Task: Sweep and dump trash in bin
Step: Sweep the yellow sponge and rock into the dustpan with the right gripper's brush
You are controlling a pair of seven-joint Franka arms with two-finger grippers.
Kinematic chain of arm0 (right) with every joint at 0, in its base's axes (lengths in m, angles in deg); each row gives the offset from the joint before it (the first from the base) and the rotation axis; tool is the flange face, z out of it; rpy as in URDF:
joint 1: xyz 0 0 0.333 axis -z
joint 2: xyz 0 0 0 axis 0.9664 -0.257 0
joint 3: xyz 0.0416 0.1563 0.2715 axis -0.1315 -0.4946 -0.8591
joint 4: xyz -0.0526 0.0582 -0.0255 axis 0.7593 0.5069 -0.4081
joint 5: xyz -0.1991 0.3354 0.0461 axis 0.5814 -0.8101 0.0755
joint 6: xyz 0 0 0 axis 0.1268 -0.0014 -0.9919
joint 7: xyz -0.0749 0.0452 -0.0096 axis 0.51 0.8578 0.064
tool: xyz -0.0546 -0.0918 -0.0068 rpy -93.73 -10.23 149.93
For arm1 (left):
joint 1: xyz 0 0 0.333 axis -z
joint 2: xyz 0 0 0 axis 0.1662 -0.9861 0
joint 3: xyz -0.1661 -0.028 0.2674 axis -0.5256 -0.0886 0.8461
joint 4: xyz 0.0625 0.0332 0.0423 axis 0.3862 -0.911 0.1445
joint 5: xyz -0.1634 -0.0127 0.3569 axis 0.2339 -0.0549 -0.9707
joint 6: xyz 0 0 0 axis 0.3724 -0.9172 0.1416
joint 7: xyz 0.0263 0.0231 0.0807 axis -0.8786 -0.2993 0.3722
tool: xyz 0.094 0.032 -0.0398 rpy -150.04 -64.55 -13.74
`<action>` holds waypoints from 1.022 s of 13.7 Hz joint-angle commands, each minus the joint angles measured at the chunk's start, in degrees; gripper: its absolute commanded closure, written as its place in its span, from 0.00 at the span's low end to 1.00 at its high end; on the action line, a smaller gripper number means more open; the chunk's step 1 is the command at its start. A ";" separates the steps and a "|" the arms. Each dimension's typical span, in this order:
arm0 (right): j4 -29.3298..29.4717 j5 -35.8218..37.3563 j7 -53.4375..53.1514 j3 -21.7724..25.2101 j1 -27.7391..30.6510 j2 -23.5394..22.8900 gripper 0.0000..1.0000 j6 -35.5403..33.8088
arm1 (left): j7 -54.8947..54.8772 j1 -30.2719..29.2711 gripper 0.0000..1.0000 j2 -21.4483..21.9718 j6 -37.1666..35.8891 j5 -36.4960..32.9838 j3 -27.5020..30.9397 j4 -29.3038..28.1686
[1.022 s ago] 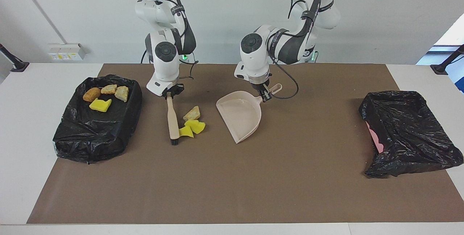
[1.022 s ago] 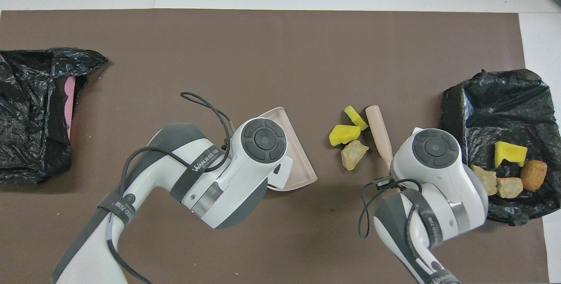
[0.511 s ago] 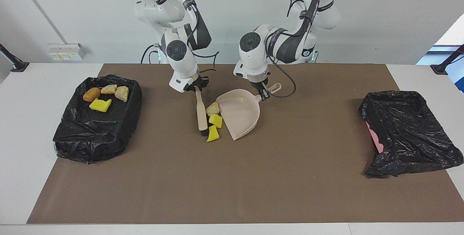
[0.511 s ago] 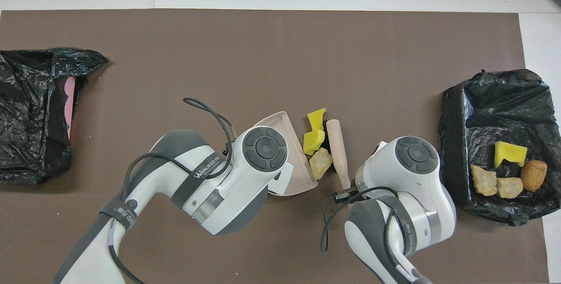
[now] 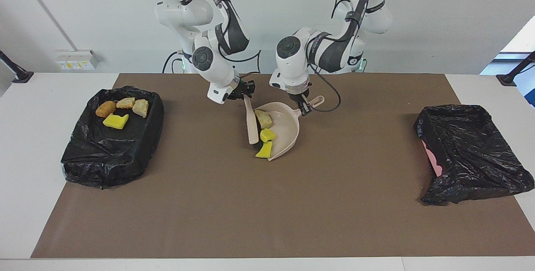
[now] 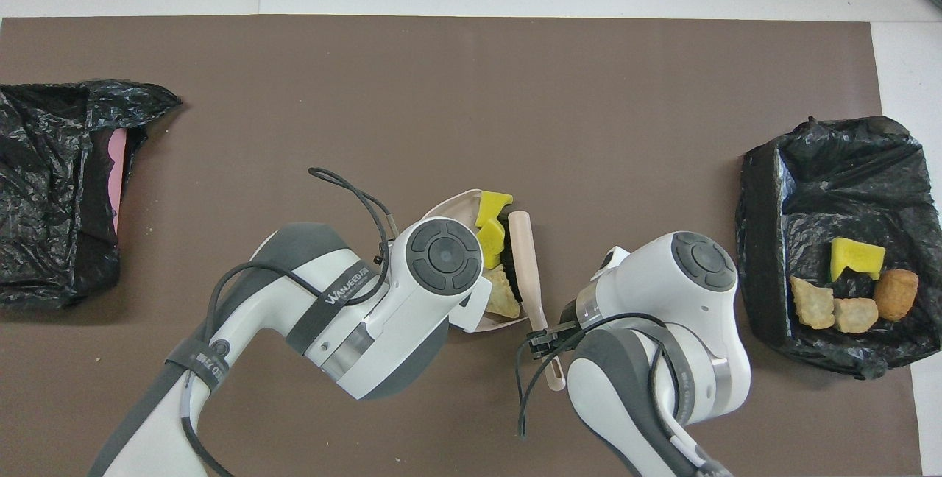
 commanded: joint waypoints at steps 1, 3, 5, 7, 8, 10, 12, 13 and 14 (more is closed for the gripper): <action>2.69 -3.65 3.07 0.48 1.50 2.30 1.00 -5.24 | -0.34 0.82 1.00 1.65 2.69 -0.64 0.62 -2.48; 4.36 -1.03 3.08 0.92 3.52 4.15 1.00 -9.18 | -0.34 0.74 1.00 1.65 3.04 -0.64 0.62 -2.75; 8.04 9.82 3.08 0.66 5.11 3.55 1.00 -11.92 | -0.43 0.74 1.00 1.74 3.66 -0.64 0.62 -3.10; 9.38 21.79 3.51 0.30 4.85 1.97 1.00 -8.52 | -0.43 0.74 1.00 1.74 3.84 -0.64 0.62 -3.27; 10.69 25.41 4.82 0.39 5.02 0.13 1.00 -8.07 | -0.43 0.74 1.00 1.74 3.84 -0.64 0.62 -3.28; 14.46 34.02 5.71 0.30 4.50 -4.87 1.00 -7.72 | -0.43 0.74 1.00 1.74 3.92 -0.64 0.62 -3.28; 14.75 35.64 5.45 0.13 3.89 -8.74 1.00 -4.57 | -0.43 0.74 1.00 1.83 4.01 -0.64 0.62 -3.45; 14.05 35.47 5.19 0.13 2.32 -9.54 1.00 -3.16 | -0.43 0.74 1.00 1.83 4.01 -0.64 0.62 -3.45; 13.87 34.86 5.10 0.13 1.52 -9.99 1.00 -3.23 | -0.43 0.74 1.00 1.83 4.01 -0.64 0.62 -3.45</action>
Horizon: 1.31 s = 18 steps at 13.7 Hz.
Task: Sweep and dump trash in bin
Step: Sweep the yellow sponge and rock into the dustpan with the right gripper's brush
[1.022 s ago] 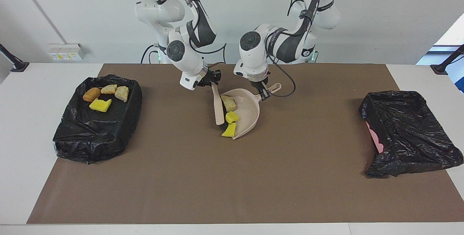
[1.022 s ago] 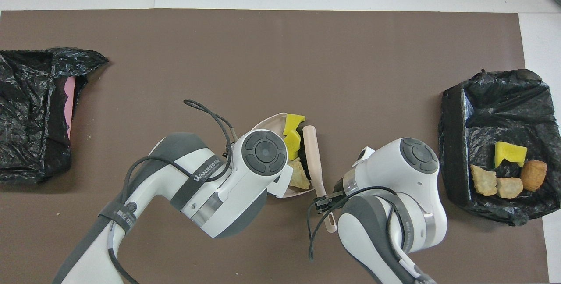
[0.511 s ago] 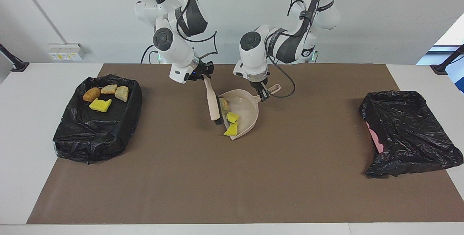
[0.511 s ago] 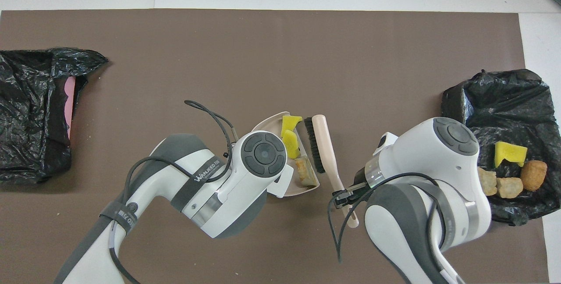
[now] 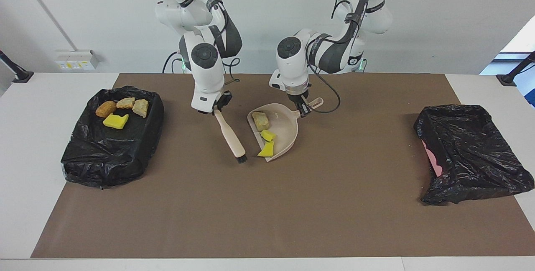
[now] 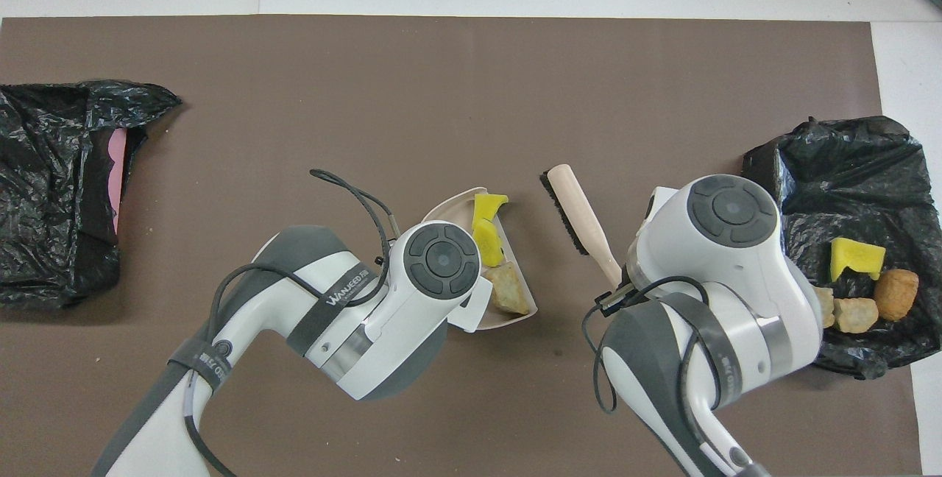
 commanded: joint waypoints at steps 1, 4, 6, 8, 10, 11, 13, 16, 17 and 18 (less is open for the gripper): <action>0.33 -1.27 0.68 -0.49 -1.31 -2.19 1.00 0.54 | -0.42 0.73 1.00 1.80 1.77 -0.64 0.60 -2.42; -2.67 -15.94 0.15 -0.58 -1.74 -1.06 1.00 0.81 | -0.42 0.65 1.00 1.80 1.77 -0.64 0.60 -2.42; -2.67 -20.33 -0.64 -0.67 -1.83 0.26 1.00 -2.00 | -0.51 0.65 1.00 1.80 1.68 -0.64 0.60 -2.42; -2.49 -20.71 -0.03 -0.50 -2.01 2.02 1.00 -2.80 | -0.51 0.47 1.00 1.80 1.77 -0.64 0.60 -2.42; -2.49 -19.75 -1.95 -0.06 -1.22 4.64 1.00 -4.72 | -0.51 0.47 1.00 1.72 2.20 -0.64 0.68 -2.33; -2.49 -18.09 -3.96 0.12 -0.70 7.01 1.00 -6.30 | -0.60 0.38 1.00 1.72 2.21 -0.64 0.68 -2.25; -2.32 -13.87 -7.74 0.03 0.89 11.50 1.00 -10.34 | -0.69 0.29 1.00 1.45 2.20 -0.73 0.77 -1.63; -2.58 -13.42 -22.82 -0.14 0.02 15.55 1.00 -14.82 | -2.08 -0.23 1.00 1.63 2.38 -0.91 1.03 -1.63; -3.45 -12.90 -25.58 -0.58 -0.25 16.95 1.00 -15.45 | -3.31 -0.49 1.00 1.80 2.47 -2.56 1.30 -1.63; -5.81 -12.89 -26.13 -0.58 -1.90 18.71 1.00 -15.02 | -4.54 -1.37 1.00 2.76 2.64 -4.75 1.91 -1.63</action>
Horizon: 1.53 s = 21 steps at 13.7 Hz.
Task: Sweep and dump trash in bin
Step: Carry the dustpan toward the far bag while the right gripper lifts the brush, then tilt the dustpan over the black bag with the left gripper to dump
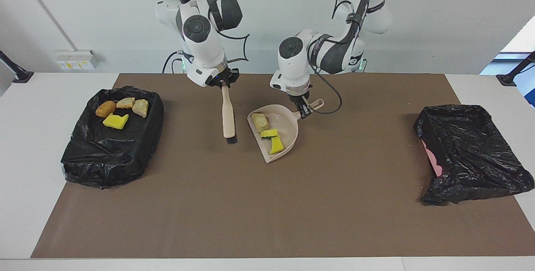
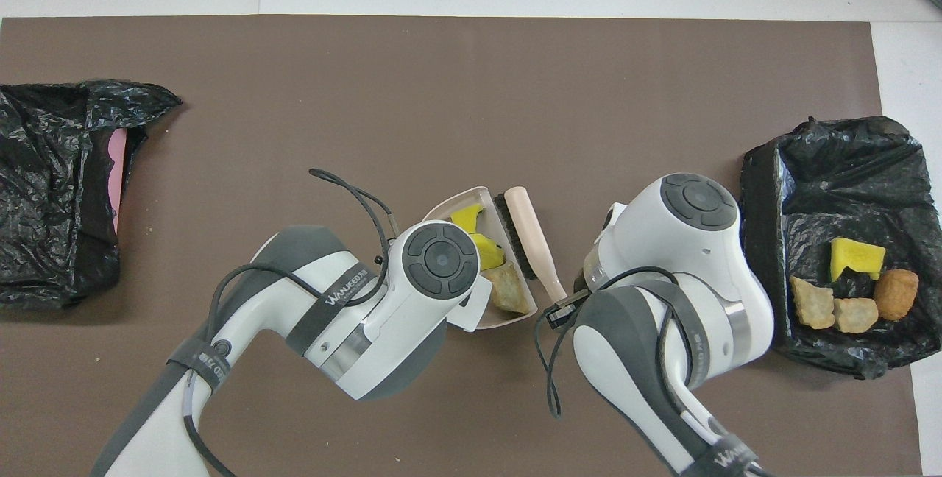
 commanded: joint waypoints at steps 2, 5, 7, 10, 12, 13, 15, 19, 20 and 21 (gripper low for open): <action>-8.40 0.69 -4.04 -0.57 -2.65 7.00 1.00 2.27 | -7.97 -4.22 1.00 3.91 1.52 -3.37 0.88 -1.70; -10.18 -0.28 -5.17 -0.65 -4.67 8.33 1.00 2.72 | -16.15 -9.93 1.00 6.98 1.52 -3.29 0.79 -2.14; -10.88 -1.33 -8.41 -0.65 -7.81 8.08 1.00 4.37 | -24.04 -14.92 1.00 9.52 1.17 -3.29 0.79 -2.32; -12.11 -1.42 -20.07 -0.65 -16.08 3.53 1.00 12.63 | -36.27 -22.93 1.00 13.05 0.64 -3.02 0.70 -2.49; -12.20 -1.51 -24.94 -0.65 -21.78 0.27 1.00 17.20 | -44.08 -28.81 1.00 14.45 0.64 -2.76 0.79 -2.49; -12.64 -1.51 -26.96 -0.65 -22.94 -1.05 1.00 19.22 | -50.04 -33.10 1.00 15.24 0.73 -2.06 0.88 -2.32; -12.99 -1.16 -30.04 -0.65 -27.14 -4.91 1.00 23.61 | -57.10 -40.41 1.00 15.43 0.73 -0.13 1.05 -1.62; -15.62 -0.02 -29.70 -0.57 -29.10 -4.68 1.00 24.78 | -59.86 -52.28 1.00 14.55 1.16 0.49 1.14 0.40; -15.89 -0.02 -29.70 -0.57 -29.28 -4.06 1.00 24.17 | -60.03 -54.74 1.00 14.20 1.51 0.49 1.14 1.54; -15.98 0.16 -29.96 -0.57 -29.46 -3.97 1.00 22.86 | -60.12 -57.46 1.00 13.15 1.69 0.41 1.14 3.03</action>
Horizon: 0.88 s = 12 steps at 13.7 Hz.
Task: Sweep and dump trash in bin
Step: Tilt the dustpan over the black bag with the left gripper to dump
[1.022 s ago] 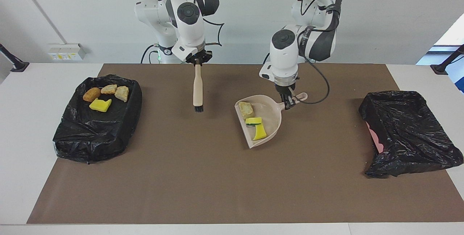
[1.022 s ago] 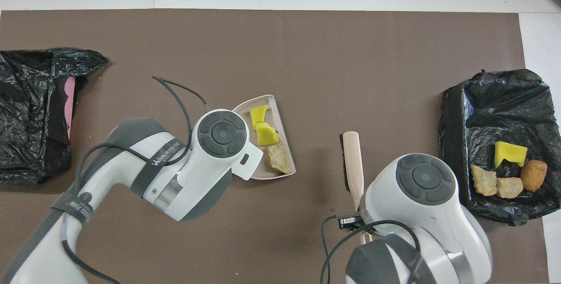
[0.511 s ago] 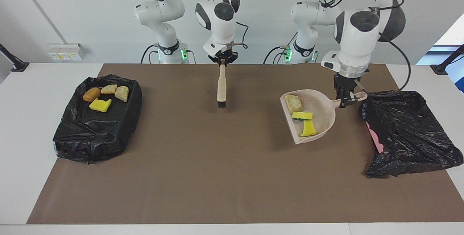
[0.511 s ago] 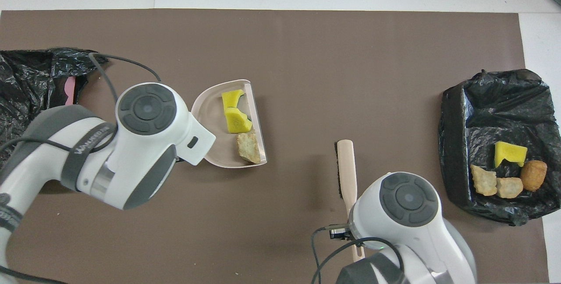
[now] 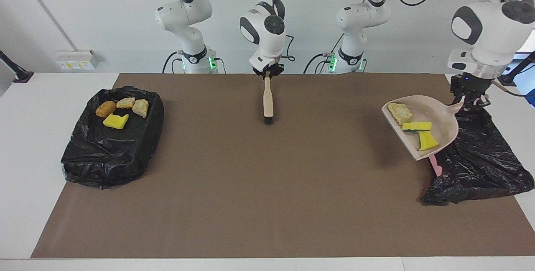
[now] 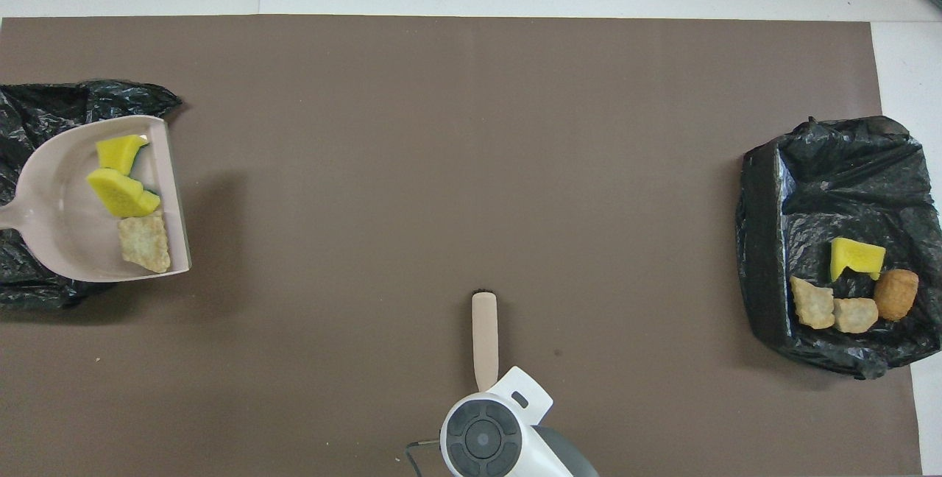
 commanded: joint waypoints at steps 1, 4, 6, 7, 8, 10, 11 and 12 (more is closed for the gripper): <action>-1.69 1.17 -1.34 0.32 -0.51 2.04 1.00 -1.47 | -0.85 -6.90 1.00 -1.95 0.72 1.21 -0.90 4.75; -1.60 3.89 -4.77 0.32 -0.51 2.57 1.00 -4.01 | -11.26 -11.66 1.00 -7.39 1.33 0.42 -0.72 13.36; -1.60 3.90 -4.77 0.32 -0.51 2.48 1.00 -3.50 | -16.31 -14.38 1.00 -10.65 2.56 -2.46 -0.72 16.98; -1.60 3.90 -4.68 0.32 -0.51 2.31 1.00 -3.23 | -16.32 -14.65 1.00 -11.18 3.53 -5.61 -0.72 17.34; -1.42 3.90 -4.42 0.32 -0.43 2.05 1.00 -2.80 | -16.50 -14.66 1.00 -11.45 5.89 -9.91 -0.72 17.35; -0.63 3.99 -2.24 0.32 0.01 1.43 1.00 -2.61 | -16.41 -14.57 1.00 -12.15 9.68 -18.70 -0.81 17.26; -0.63 3.90 -0.65 0.32 0.45 1.00 1.00 -2.35 | -15.98 -13.96 1.00 -12.50 9.86 -20.83 -0.72 17.08; -0.63 3.20 -0.46 0.32 1.06 0.73 0.92 -2.09 | -15.97 -13.69 1.00 -12.59 9.78 -22.59 -0.72 16.56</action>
